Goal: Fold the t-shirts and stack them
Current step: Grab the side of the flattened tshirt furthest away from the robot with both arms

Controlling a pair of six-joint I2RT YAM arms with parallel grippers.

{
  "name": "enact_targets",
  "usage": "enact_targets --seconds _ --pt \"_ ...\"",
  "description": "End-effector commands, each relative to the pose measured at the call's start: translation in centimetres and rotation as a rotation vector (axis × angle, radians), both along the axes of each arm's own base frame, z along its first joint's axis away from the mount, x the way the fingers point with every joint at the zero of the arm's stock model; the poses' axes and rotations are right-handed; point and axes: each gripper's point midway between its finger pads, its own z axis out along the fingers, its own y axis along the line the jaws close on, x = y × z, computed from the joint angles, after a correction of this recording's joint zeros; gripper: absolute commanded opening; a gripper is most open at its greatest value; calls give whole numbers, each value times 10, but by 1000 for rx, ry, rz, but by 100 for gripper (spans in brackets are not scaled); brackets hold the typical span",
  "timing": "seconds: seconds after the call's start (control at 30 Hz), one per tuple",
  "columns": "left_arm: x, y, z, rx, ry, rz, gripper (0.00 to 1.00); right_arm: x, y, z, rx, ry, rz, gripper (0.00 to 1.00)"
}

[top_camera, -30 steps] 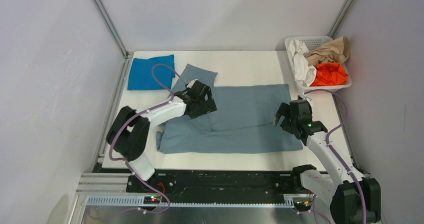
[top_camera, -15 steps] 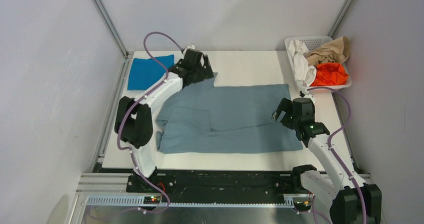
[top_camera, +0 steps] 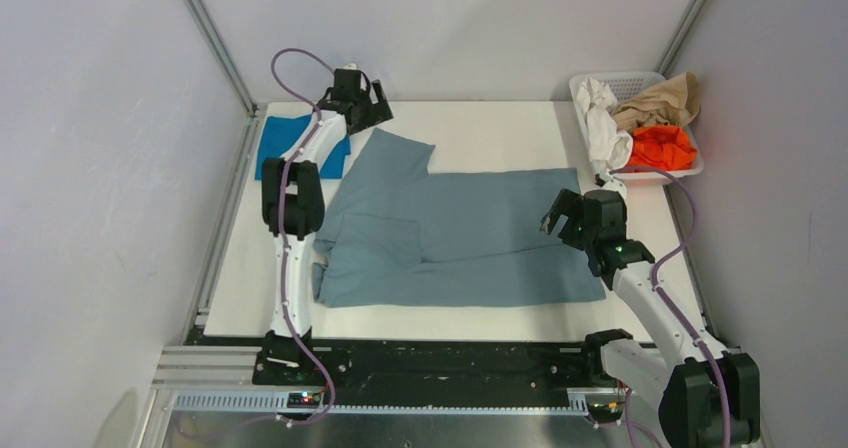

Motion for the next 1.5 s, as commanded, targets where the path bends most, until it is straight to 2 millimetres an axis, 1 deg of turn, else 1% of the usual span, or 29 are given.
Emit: enact_targets --seconds 0.0,0.03,0.07,0.1,0.13,0.23,0.33,0.4,0.53,0.57,0.6,0.63,0.67,0.7,0.73,0.87,0.9,0.93,0.97,1.1,1.27,1.33,1.37,1.4,1.43,1.47 --pt "26 4 15 30 -74 -3 98 10 -7 13 -37 -45 -16 100" --pt "29 4 17 26 -84 -4 98 9 -7 12 -39 -42 -17 100" --pt "31 4 9 22 -72 3 98 10 -8 13 -43 -45 -21 100" --pt "32 4 8 15 -70 10 98 9 -9 13 -46 -45 -22 100" --pt "32 1 1 -11 -53 3 98 9 -10 13 -51 -46 -24 100" --pt "31 1 -8 -77 -20 31 98 8 -13 13 -64 -43 -33 100" --pt "28 -4 -22 -135 22 43 98 9 -14 12 -72 -40 -36 100" --pt "27 -1 -29 -149 43 72 98 8 -14 12 -71 -39 -34 100" --pt "27 8 -35 -158 64 127 98 7 -15 11 -74 -36 -36 100" --pt "25 11 -38 -159 79 155 98 7 -15 11 -72 -36 -37 100" --pt "20 14 -45 -161 103 175 98 7 -14 11 -71 -36 -37 100" --pt "18 13 -47 -182 119 197 98 8 -14 11 -69 -36 -34 100" --pt "15 11 -52 -192 136 197 98 8 -13 11 -68 -37 -33 100" --pt "11 3 -54 -225 155 169 98 8 -13 11 -69 -36 -32 100" --pt "9 0 -56 -239 170 168 98 7 -13 11 -69 -34 -31 100" --pt "-5 -12 -62 -260 228 137 98 7 -14 12 -68 -36 -33 100" --pt "-8 -17 -60 -266 236 120 98 6 -14 13 -67 -38 -33 100" --pt "-14 -21 -64 -259 253 102 98 6 -13 13 -66 -38 -31 100" --pt "-18 -27 -63 -263 261 80 98 6 -13 13 -66 -38 -30 100" --pt "-35 -41 -66 -240 298 35 98 4 -13 16 -64 -46 -30 100" --pt "-56 -49 -70 -207 343 14 100 2 -14 18 -65 -54 -31 100" --pt "-58 -51 -70 -193 342 4 91 1 -13 19 -61 -55 -27 100" --pt "-58 -49 -70 -187 342 8 80 1 -13 19 -58 -57 -27 100" --pt "-58 -48 -70 -177 338 14 74 0 -13 18 -57 -56 -26 100" --pt "-57 -47 -69 -173 336 16 64 1 -13 18 -57 -58 -25 100" --pt "-57 -45 -69 -167 334 21 59 1 -12 17 -56 -57 -24 100"
